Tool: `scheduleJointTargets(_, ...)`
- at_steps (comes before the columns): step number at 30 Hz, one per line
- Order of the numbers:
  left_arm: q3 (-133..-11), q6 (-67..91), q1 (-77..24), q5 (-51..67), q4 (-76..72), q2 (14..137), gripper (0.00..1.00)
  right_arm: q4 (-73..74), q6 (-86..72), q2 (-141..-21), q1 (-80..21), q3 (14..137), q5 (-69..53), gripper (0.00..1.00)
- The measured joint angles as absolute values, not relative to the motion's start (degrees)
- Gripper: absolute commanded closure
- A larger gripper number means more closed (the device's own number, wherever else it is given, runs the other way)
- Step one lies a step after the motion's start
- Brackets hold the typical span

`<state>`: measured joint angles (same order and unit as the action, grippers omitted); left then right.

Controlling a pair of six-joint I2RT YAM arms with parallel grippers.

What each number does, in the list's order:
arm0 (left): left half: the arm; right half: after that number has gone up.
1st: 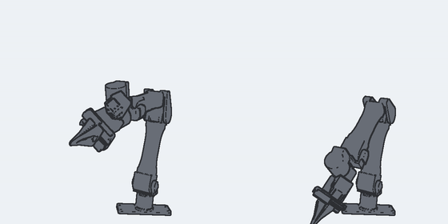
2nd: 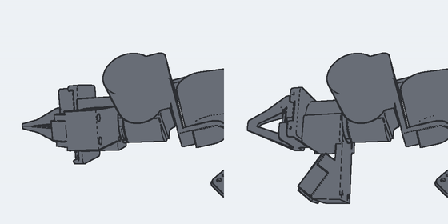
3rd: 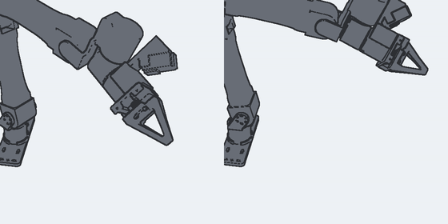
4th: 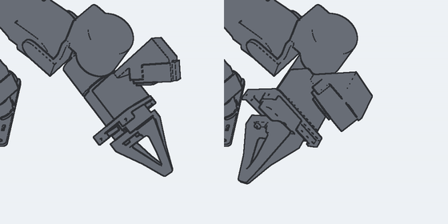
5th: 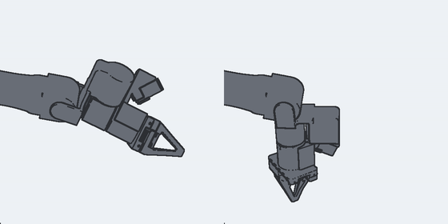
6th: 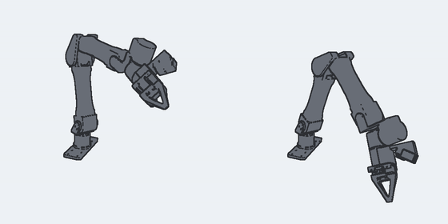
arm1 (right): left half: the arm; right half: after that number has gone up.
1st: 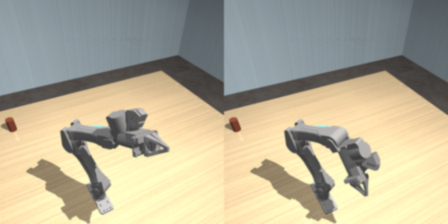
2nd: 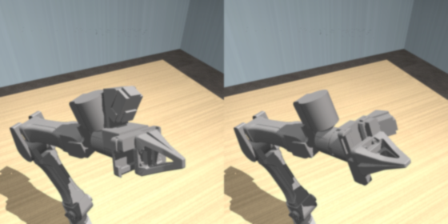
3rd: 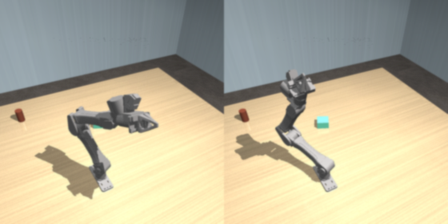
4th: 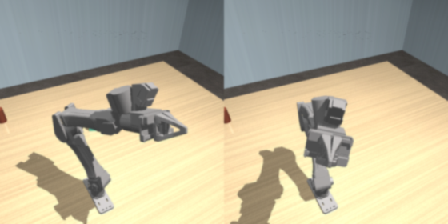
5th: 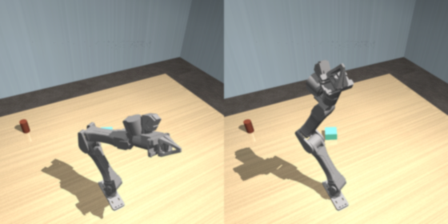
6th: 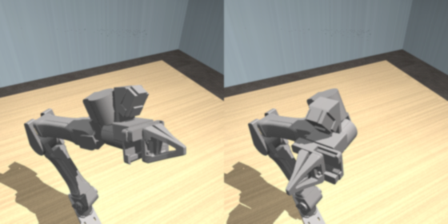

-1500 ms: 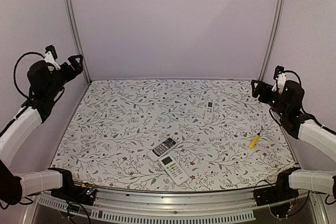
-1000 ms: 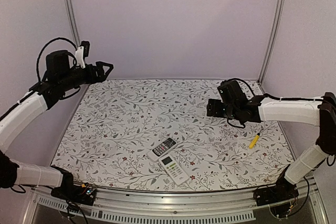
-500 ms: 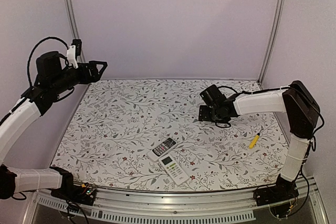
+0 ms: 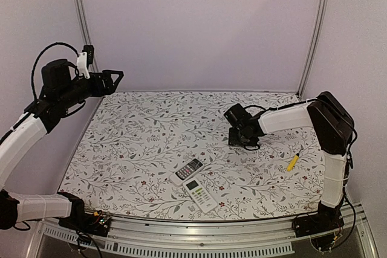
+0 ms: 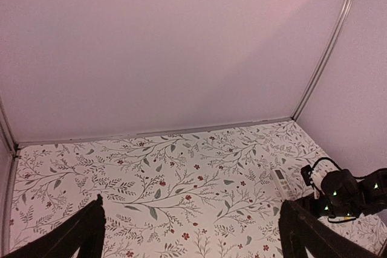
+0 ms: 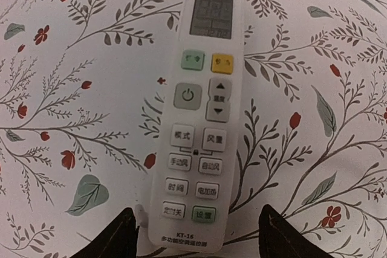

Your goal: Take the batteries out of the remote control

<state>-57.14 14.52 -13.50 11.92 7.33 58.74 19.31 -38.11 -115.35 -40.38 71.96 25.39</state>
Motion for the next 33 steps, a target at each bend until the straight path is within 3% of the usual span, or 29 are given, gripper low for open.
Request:
scheduleJointTargets(5, -57.14, 14.52, -13.47, 11.94, 7.33, 58.74, 0.0, 19.33, -38.22, -117.23, -40.38, 73.52, 25.41, 0.43)
scheduleJointTargets(14, -57.14, 14.52, -13.5, 11.64, 7.33, 58.74, 0.0, 18.22, -39.07, -118.15, -40.36, 74.11, 25.39, 0.7)
scheduleJointTargets(26, -56.18, 14.09, -13.47, 11.94, 6.15, 58.59, 0.0, 8.27, -35.38, -105.84, -40.34, 61.56, 18.35, 0.75)
scheduleJointTargets(33, -53.71, 12.97, -13.87, 20.32, 1.67, 58.39, 0.0, 2.74, -30.2, -92.4, -40.34, 56.49, 9.3, 0.76)
